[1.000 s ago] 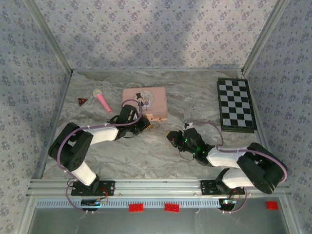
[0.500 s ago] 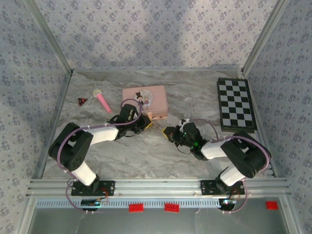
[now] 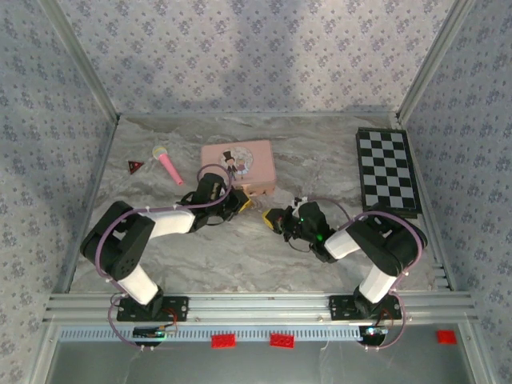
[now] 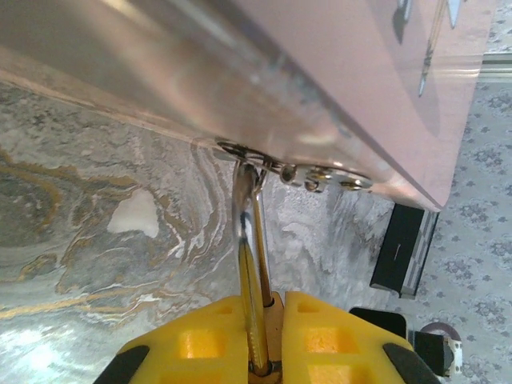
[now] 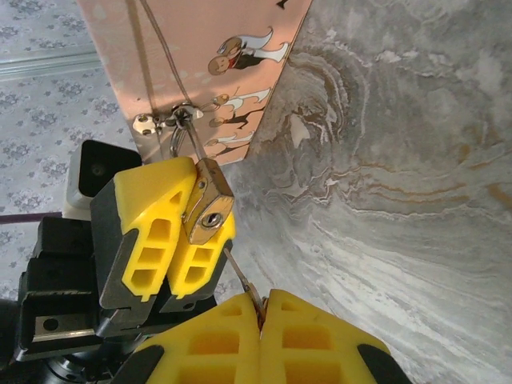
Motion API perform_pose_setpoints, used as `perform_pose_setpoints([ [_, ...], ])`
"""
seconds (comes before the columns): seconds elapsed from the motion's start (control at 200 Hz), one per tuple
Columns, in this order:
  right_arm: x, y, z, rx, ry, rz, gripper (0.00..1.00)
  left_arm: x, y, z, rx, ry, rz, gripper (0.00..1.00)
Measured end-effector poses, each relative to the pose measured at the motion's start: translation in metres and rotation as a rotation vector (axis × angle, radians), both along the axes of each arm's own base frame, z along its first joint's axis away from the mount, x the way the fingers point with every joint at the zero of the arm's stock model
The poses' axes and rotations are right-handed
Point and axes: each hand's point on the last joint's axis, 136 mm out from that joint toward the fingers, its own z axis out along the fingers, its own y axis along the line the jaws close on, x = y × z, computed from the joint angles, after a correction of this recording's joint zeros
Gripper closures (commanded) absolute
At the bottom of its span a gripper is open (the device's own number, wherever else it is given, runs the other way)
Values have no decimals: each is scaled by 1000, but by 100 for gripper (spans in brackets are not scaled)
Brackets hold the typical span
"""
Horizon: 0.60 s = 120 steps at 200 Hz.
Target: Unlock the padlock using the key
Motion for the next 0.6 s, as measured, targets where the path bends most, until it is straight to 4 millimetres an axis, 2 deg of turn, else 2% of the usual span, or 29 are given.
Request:
perform_pose_setpoints([
  [0.23, 0, 4, -5, 36, 31, -3, 100, 2, -3, 0, -8, -13, 11, 100],
  [0.6, 0, 9, -1, 106, 63, -16, 100, 1, -2, 0, -32, -44, 18, 100],
])
